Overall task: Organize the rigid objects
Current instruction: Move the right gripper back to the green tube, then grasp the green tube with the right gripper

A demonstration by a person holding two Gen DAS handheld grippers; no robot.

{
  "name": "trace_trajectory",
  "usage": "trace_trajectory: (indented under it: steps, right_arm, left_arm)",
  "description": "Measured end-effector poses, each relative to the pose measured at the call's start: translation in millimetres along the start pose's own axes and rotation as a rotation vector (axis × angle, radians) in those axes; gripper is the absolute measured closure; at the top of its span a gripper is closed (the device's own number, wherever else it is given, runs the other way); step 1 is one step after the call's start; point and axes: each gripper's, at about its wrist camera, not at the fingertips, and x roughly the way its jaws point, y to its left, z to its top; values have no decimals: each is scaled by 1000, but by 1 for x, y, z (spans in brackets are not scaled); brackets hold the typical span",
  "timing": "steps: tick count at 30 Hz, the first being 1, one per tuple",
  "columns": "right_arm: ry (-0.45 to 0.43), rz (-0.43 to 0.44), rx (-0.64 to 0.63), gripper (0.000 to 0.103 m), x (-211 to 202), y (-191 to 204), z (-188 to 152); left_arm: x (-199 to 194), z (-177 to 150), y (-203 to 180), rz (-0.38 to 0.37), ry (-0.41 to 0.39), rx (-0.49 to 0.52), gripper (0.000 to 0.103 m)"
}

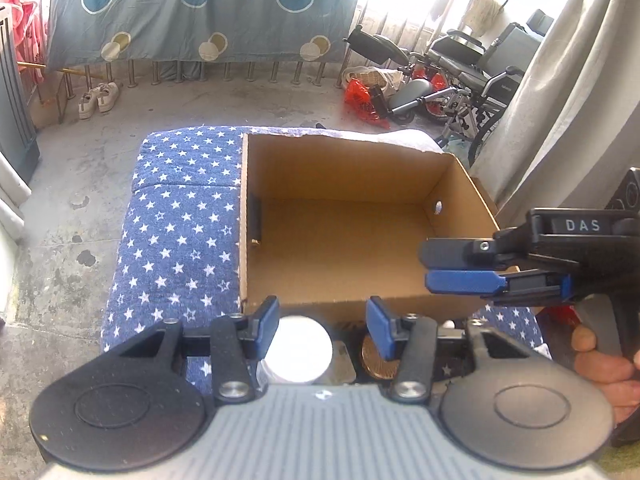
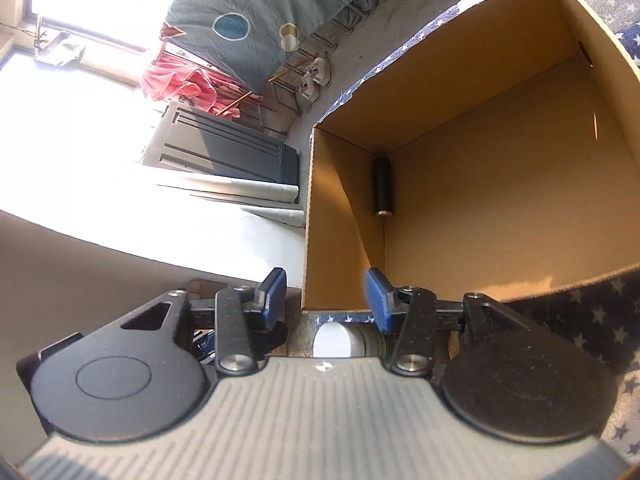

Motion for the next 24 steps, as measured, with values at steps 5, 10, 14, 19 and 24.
trace_trajectory:
  steps: [5, 10, 14, 19, 24]
  right_arm:
    - [25, 47, -1, 59, -24, -20, -66]
    - [109, 25, -5, 60, -7, -40, -117]
    - [137, -9, -47, 64, 4, -45, -140]
    - [146, -64, -109, 77, 31, -43, -142]
    - [133, -120, -159, 80, 43, -42, -135]
  left_arm:
    - [-10, -53, -1, -35, 51, 36, 53]
    - [0, -102, -3, -58, 118, 59, 56]
    - [16, -122, -7, -88, 158, 65, 63]
    - [33, -127, -17, -75, 155, 105, 71]
    - [51, -124, -20, -59, 178, 113, 72]
